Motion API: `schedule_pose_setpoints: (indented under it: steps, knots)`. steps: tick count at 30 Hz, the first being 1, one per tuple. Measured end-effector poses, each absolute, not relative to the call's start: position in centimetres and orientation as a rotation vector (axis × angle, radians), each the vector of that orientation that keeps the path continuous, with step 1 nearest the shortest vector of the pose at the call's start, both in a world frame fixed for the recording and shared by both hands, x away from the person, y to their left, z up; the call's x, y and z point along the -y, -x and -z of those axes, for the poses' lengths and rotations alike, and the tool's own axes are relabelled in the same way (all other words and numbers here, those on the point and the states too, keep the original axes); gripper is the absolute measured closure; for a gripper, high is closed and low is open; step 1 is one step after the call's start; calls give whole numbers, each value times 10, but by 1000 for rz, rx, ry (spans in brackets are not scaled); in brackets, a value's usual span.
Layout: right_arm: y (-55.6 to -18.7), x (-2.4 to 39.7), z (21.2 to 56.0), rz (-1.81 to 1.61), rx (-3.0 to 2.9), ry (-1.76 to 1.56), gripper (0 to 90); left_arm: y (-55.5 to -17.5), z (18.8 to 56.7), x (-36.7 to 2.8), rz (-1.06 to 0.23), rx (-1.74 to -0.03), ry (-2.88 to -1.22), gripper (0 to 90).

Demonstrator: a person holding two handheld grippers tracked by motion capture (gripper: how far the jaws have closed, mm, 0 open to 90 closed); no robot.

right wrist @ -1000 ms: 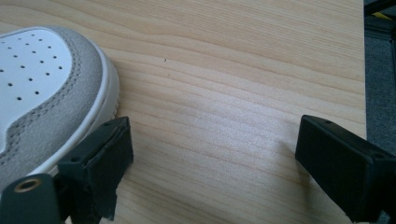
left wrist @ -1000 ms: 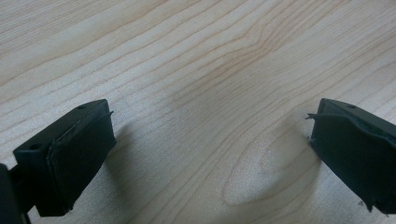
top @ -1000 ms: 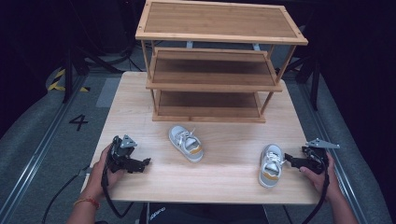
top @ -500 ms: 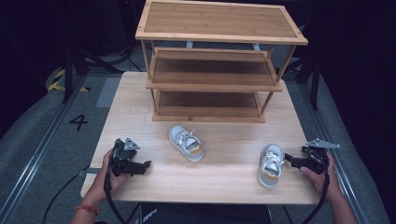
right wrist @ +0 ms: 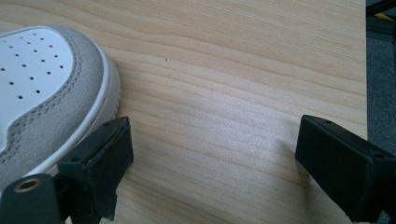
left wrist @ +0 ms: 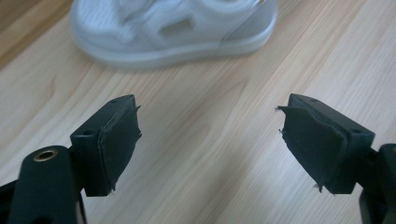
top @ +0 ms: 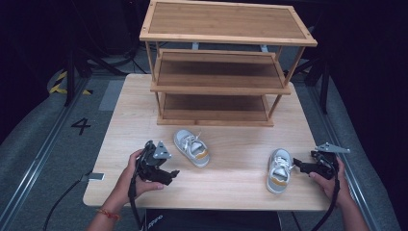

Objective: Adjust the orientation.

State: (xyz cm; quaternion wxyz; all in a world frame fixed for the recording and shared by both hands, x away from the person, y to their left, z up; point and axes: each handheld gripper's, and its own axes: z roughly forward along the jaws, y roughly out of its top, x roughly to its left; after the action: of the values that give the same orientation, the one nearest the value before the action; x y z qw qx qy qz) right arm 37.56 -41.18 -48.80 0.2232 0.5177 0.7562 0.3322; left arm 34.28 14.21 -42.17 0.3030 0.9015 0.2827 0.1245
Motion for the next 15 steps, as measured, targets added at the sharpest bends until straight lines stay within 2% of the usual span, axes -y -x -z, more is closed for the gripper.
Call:
schedule_pose_setpoints:
  steps: [8,15]
  knots:
    - [-376,412,488,-917,-2088,-1430,116,-351,405,-107,-313,-652,-2378,225]
    - [-376,412,488,-917,-2088,-1429,116,-360,406,-82,-282,-594,-2408,248]
